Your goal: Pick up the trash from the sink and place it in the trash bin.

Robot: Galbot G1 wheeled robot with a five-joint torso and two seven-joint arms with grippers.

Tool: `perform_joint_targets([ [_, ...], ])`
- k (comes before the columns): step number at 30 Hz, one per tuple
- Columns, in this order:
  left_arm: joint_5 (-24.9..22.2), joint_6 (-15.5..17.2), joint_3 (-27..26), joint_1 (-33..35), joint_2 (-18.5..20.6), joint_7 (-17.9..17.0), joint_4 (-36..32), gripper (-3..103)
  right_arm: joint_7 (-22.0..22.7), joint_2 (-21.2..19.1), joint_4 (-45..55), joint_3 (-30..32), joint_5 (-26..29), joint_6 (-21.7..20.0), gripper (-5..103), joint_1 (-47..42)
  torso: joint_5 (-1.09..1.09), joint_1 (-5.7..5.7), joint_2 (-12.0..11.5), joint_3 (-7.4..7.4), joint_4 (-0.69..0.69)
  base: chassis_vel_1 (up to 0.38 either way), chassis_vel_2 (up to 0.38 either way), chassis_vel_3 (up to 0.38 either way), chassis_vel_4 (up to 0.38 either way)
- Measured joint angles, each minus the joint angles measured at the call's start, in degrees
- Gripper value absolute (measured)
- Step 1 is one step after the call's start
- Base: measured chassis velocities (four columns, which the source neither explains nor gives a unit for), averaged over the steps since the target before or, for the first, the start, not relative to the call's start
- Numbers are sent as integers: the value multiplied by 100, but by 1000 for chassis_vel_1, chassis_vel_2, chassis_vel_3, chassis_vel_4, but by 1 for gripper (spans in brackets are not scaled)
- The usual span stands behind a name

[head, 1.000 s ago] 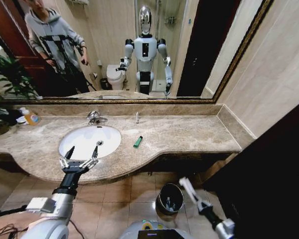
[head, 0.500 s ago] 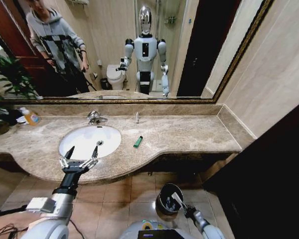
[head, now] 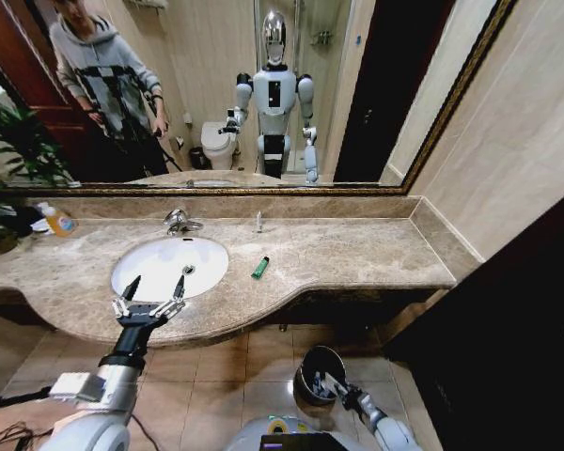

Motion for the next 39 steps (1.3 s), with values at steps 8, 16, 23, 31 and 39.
perform_joint_targets([
  [8, 0, 0, 0, 0, 0, 0, 0, 100, 27, -154, 538, 109, 628, 36, 70, -345, -1, 0, 0, 0, 0, 0, 0, 0, 0],
  [16, 0, 0, 0, 0, 0, 0, 0, 100, 56, -160, 1449, 405, 1098, 103, 99, -795, 2, 0, 0, 0, 1, 0, 0, 0, 0],
  [23, 0, 0, 0, 0, 0, 0, 0, 100, 598, 140, 3731, 1506, 2185, 96, 100, -2176, 1, -1, 0, -1, -2, 0, 0, 0, 0],
  [31, 0, 0, 0, 0, 0, 1, 0, 100, 1294, 626, 5997, 2542, 3153, -287, 100, -2905, 1, -1, 1, -1, -2, 0, 0, 0, 0],
  [39, 0, 0, -1, 0, 0, 0, 0, 100, 1414, 54, 6971, 1723, 3228, -1166, 100, -1581, 1, 0, 1, 0, 3, 0, 0, 0, 0],
])
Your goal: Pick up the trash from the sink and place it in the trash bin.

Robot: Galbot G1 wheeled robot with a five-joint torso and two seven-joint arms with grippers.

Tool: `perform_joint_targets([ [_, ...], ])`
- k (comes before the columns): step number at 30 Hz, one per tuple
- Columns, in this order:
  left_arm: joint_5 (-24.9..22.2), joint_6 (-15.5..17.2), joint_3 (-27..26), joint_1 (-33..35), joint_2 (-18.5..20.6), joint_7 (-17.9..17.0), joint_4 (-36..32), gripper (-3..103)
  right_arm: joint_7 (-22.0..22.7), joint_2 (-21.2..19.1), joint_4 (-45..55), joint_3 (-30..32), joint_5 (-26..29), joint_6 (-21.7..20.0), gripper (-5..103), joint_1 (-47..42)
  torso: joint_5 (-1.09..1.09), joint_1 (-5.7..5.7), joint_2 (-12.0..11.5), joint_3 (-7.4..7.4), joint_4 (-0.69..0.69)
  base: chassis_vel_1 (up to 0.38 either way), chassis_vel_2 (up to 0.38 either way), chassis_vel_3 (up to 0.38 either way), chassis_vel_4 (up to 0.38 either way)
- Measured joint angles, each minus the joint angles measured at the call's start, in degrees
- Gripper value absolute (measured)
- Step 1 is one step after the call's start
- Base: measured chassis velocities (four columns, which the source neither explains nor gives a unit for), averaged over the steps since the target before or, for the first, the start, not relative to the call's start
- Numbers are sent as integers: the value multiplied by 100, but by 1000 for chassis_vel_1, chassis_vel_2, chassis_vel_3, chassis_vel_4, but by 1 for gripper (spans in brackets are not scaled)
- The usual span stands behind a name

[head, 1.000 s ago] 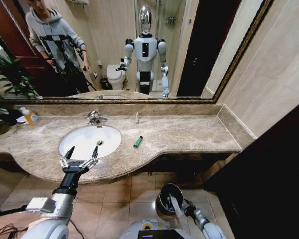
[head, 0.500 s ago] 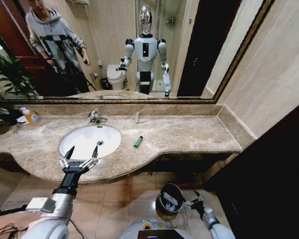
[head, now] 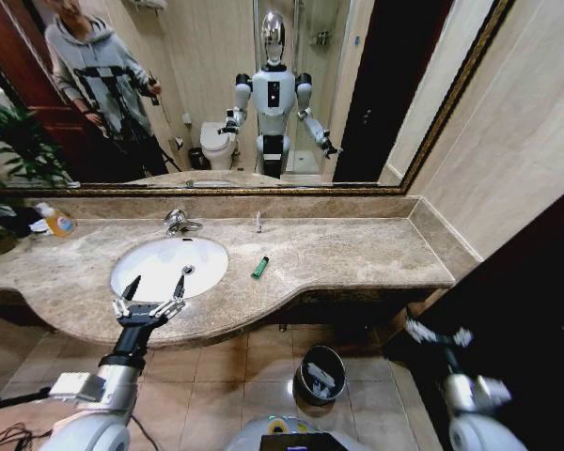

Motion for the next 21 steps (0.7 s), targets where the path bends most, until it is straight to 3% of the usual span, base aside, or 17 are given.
perform_joint_targets([
  [3, 0, 0, 1, 0, 0, 0, 0, 100, -264, -565, -187, -746, 19, -382, 100, 643, 1, 1, 0, 1, 0, 0, 0, 0, 0],
  [6, 0, 0, 1, 0, 0, 0, 0, 100, -313, -824, -353, -1160, 62, -555, 100, 937, 2, 1, -1, 1, -2, 0, 0, 0, 0],
  [9, 0, 0, 1, -1, 0, 1, 0, 100, -215, -1318, -667, -2323, 61, -897, 100, 1791, 1, 1, -1, 1, -3, 0, 0, 0, 0],
  [10, 0, 0, 1, -1, 0, 1, 0, 100, -215, -1318, -667, -2323, 61, -897, 100, 1791, 1, 1, -1, 1, -3, 0, 0, 0, 0],
  [14, 0, 0, 1, 0, 0, 0, 0, 100, -236, -1665, -1185, -3681, -8, -1069, 100, 2867, 0, 1, -1, 1, -1, 0, 0, 0, 0],
  [21, 0, 0, 0, 0, 0, 0, 0, 100, -73, -1776, -1890, -4892, 69, -1340, 100, 3938, -1, 1, -1, 1, -3, 0, 0, 0, 0],
])
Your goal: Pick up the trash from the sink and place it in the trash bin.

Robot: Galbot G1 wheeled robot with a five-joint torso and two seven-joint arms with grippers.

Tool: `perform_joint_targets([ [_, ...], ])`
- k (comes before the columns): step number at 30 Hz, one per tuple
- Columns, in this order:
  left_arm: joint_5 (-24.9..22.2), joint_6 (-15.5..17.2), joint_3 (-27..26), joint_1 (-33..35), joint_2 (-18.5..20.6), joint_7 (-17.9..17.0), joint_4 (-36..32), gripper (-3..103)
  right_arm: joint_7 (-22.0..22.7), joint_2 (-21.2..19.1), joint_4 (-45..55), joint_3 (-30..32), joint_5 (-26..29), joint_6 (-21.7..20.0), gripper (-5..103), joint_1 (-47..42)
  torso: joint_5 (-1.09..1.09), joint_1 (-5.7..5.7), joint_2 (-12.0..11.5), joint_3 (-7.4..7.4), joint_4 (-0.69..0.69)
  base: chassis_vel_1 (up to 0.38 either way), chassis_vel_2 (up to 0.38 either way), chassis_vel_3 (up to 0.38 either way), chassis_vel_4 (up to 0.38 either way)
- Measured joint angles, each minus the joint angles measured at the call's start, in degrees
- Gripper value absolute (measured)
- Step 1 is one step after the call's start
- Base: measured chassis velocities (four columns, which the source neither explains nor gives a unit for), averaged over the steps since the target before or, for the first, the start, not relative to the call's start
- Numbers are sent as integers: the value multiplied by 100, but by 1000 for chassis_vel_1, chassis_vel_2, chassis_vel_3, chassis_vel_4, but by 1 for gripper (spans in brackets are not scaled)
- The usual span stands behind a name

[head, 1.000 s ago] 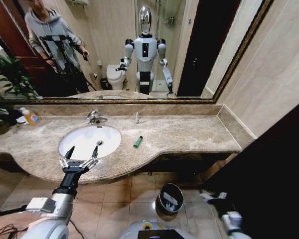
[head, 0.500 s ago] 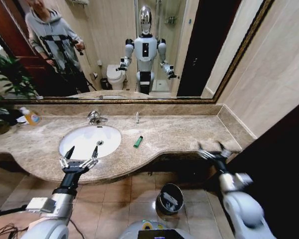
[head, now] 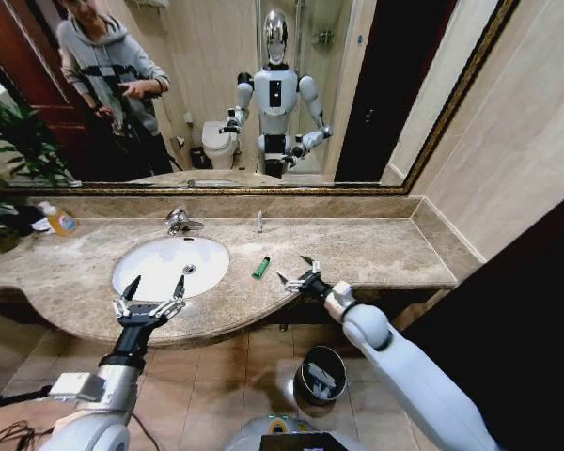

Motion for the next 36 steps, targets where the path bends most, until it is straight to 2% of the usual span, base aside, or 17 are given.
perform_joint_targets([
  [6, 0, 0, 0, 0, 0, 0, 0, 100, 256, 241, -402, -560, -77, -29, 100, 490, -1, -1, 0, 0, 0, 0, 0, 0, 0],
  [8, 1, 0, 0, 0, 0, 0, 0, 100, 598, 586, -824, -855, -206, 48, 100, 852, 0, 0, 0, 0, 0, 0, 0, 0, 0],
  [9, 1, 0, 0, 0, 0, 0, 0, 100, 598, 586, -824, -855, -206, 48, 100, 852, 0, 0, 0, 0, 0, 0, 0, 0, 0],
  [12, 0, 0, 1, 0, 0, 0, 0, 100, 805, 931, -1233, -1135, -340, 41, 100, 1281, 0, -1, 0, 0, 2, 0, 0, 0, 0],
  [20, 0, 0, 0, 0, 0, 0, 0, 100, 1049, 1203, -1641, -1189, -440, -39, 100, 1411, -1, -1, 0, 0, 0, 0, 0, 0, 0],
  [22, 0, 0, 0, 0, 0, 0, 0, 100, 1099, 1226, -1682, -1198, -557, -20, 100, 1370, 0, -1, 0, 0, 1, 0, 0, 0, 0],
  [25, 0, 0, 0, 0, 0, 0, 0, 100, 1132, 1189, -1742, -1178, -1037, 78, 100, 1226, 0, -1, 0, 0, 0, 0, 0, 0, 0],
  [36, 0, 0, 0, 0, 0, 0, 0, 100, 863, 829, -1634, -797, -1198, 174, 100, 1128, 1, -1, 1, -1, 0, 0, 0, 0, 0],
])
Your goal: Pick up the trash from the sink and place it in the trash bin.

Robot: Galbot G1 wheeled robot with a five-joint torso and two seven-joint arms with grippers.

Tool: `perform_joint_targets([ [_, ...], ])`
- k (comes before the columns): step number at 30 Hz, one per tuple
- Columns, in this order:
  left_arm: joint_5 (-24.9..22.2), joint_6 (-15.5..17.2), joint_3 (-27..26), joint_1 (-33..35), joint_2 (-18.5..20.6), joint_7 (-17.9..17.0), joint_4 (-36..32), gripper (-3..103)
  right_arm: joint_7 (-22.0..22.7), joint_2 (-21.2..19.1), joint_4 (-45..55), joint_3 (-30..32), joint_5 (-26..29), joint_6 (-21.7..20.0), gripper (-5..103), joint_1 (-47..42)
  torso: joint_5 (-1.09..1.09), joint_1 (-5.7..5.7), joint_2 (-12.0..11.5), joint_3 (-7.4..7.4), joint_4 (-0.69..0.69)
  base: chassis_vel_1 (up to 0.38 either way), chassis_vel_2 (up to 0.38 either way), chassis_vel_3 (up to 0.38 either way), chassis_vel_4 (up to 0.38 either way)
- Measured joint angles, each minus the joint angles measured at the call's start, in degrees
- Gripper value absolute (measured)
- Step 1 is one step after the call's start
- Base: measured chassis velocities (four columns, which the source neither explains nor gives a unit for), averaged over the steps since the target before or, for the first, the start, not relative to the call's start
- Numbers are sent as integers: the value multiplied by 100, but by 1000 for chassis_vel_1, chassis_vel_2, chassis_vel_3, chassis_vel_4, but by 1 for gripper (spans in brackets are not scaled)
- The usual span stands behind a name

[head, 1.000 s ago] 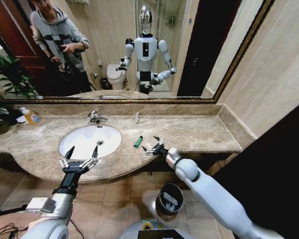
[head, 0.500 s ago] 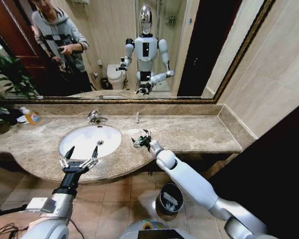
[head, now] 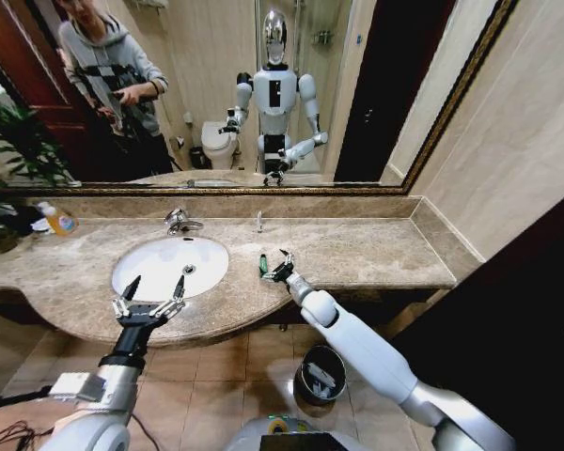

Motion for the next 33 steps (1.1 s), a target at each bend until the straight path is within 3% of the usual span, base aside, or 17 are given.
perform_joint_targets([
  [9, 0, 0, 0, 0, 0, 0, 0, 100, -92, -1, 8, -31, 56, 162, 103, -119, 1, 0, 0, 0, 0, 0, 0, 0, 0],
  [13, 0, 0, 0, 0, 0, 0, 0, 100, -136, 16, 6, -73, 110, 210, 96, -139, 1, 0, 0, 0, 0, 0, 0, 0, 0],
  [16, 0, 0, 0, 0, 0, 0, 0, 100, -171, 4, 6, -121, 151, 211, 100, -115, 1, 0, 0, 0, 0, 0, 0, 0, 0],
  [31, 0, 0, 0, 0, 0, 0, 0, 100, -381, 28, -483, -668, 351, 199, 102, 634, 0, 0, 0, 0, 1, 0, 0, 0, 0],
  [33, 0, 0, 0, 0, 0, 0, 0, 100, -442, 18, -568, -686, 426, 196, 95, 705, 0, 0, 0, 0, 1, 0, 0, 0, 0],
])
